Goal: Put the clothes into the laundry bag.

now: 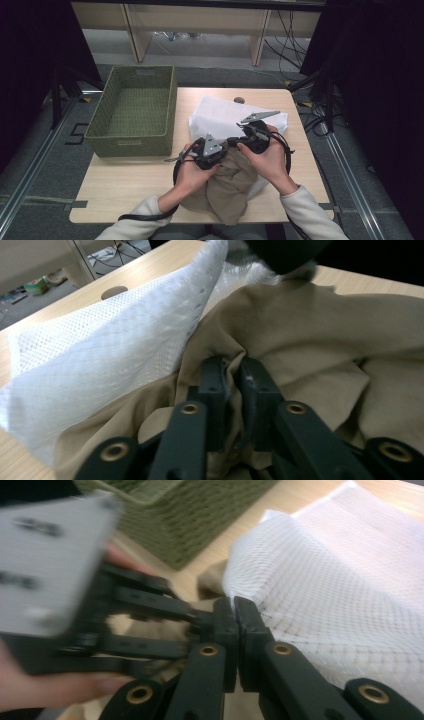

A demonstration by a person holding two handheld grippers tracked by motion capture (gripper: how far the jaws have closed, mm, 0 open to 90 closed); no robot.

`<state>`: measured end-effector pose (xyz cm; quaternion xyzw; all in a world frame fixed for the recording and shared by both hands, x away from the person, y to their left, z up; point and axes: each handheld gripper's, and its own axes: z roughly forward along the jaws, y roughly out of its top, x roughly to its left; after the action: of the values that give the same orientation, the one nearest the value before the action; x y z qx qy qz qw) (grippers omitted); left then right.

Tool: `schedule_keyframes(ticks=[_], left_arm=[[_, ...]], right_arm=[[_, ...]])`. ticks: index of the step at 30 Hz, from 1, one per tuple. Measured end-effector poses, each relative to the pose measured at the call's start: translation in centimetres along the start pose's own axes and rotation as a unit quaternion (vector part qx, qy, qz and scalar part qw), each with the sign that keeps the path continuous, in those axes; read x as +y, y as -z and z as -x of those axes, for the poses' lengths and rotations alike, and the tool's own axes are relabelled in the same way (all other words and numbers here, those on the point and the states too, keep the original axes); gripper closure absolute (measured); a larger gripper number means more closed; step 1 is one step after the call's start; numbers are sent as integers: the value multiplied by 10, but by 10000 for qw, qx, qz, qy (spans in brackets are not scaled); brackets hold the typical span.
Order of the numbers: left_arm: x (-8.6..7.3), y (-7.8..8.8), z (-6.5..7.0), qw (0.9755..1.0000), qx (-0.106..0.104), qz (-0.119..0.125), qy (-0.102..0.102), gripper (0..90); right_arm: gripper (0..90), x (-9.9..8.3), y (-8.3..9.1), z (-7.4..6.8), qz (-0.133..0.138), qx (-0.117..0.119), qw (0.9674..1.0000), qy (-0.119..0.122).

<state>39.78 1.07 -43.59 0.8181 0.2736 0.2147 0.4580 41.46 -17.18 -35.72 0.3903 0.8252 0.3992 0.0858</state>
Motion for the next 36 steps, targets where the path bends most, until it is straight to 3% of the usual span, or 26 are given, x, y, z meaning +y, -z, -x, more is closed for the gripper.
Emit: schedule_keyframes(ticks=[3,4,6,7,8,10,13,14,17,18,19,20,23,24,25,27,29,30,32,33,34,35,36], left_arm=[[1,16,2,9997,36,217,62,713],[2,20,4,9994,-44,332,49,700],[5,32,11,9987,-111,494,-44,688],[5,34,15,9987,-143,494,-25,678],[7,33,21,9980,-303,540,-138,662],[9,28,32,9968,-556,522,-234,600],[9,7,44,9962,-582,398,-517,532],[8,0,46,9970,-561,370,-394,536],[8,-14,42,9978,-367,192,-512,623],[7,-20,40,9986,-333,167,-378,653],[6,-24,37,9990,-287,103,-325,696],[6,-26,33,9990,-182,23,-414,733],[6,-30,26,9995,-67,37,-292,799],[7,-29,23,9994,51,-9,-342,815],[7,-28,19,9991,172,-41,-395,836],[7,-27,12,9991,293,-20,-300,893],[7,-26,5,9985,452,-55,-316,896],[7,-25,3,9985,491,-19,-259,897],[7,-24,0,9984,533,39,-176,897],[7,-23,1,9982,543,-5,-254,896],[7,-22,4,9984,521,51,-209,893],[7,-19,7,9985,451,30,-303,880],[7,-17,9,9989,363,47,-304,856]], right_arm=[[900,-1,-2,8,-64,-69,9999,-102],[900,-1,0,9,-152,-112,9997,-127],[900,-1,-2,11,5,-153,9998,-125],[900,0,0,11,-117,-136,9998,-104],[900,1,0,12,-76,-158,9998,13],[900,1,-1,12,-81,-154,9998,7],[900,0,-1,8,-95,-178,9997,-147],[900,0,-1,7,-91,-214,9997,-119],[900,0,1,8,-131,-175,9997,-121],[900,-1,0,8,-14,-191,9997,-134],[900,0,1,9,-96,-122,9998,-93],[900,0,3,8,-152,-64,9998,-134],[900,0,4,7,-77,-103,9997,-208],[900,0,3,7,26,-106,9997,-233],[900,1,5,10,-60,-73,9998,-146],[900,1,7,9,-136,-63,9996,-253],[900,1,8,8,-168,-137,9993,-294],[900,1,6,9,-5,-153,9997,-180],[900,2,7,11,-136,-116,9997,-166],[900,1,5,9,-40,-194,9995,-260],[900,1,6,10,-129,-170,9994,-281],[900,1,5,11,-150,-157,9993,-305],[900,0,3,11,-33,-225,9992,-315]])
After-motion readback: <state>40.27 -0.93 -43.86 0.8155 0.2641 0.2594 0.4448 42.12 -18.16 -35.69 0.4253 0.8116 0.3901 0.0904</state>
